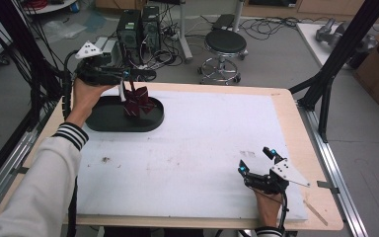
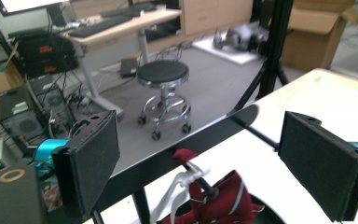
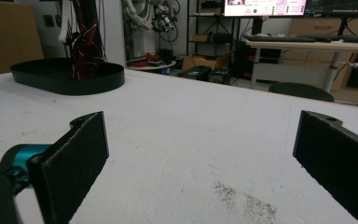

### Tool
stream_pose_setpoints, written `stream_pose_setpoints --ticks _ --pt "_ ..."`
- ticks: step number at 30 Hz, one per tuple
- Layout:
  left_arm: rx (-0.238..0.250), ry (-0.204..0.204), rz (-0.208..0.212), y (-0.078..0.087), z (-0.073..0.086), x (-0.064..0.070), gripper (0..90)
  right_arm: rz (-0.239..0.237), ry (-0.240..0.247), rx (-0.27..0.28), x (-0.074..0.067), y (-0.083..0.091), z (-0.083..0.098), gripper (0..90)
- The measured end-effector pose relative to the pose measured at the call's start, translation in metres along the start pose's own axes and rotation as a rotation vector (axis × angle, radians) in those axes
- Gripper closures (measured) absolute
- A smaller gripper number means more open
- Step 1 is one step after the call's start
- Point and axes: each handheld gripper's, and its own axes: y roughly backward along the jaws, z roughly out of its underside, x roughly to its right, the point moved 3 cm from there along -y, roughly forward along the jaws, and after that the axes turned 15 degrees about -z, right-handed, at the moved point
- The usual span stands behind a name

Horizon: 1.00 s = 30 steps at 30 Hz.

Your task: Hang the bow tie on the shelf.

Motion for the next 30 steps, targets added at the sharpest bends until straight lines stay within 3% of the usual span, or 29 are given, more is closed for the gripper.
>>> stream_pose_setpoints --ticks 7,12,19,25,30 --pt "0.079 0.016 0.024 0.032 0.005 0.004 13.0 0.003 0.003 0.002 0.0 0.0 0.0 2.1" --pt "0.115 0.025 0.037 0.055 0.018 0.009 12.7 0.006 -0.005 0.005 0.0 0.001 0.0 2.2" --pt "0.13 0.019 0.067 0.087 0.046 0.015 12.7 0.008 -0.005 0.007 0.0 0.001 0.0 2.1" --pt "0.169 0.027 0.11 0.117 0.077 0.029 12.7 0.014 -0.009 0.009 0.001 0.001 0.0 2.1" --pt "0.148 0.049 0.125 0.13 0.109 0.038 12.7 0.018 -0.01 0.009 0.0 0.001 0.0 2.2"
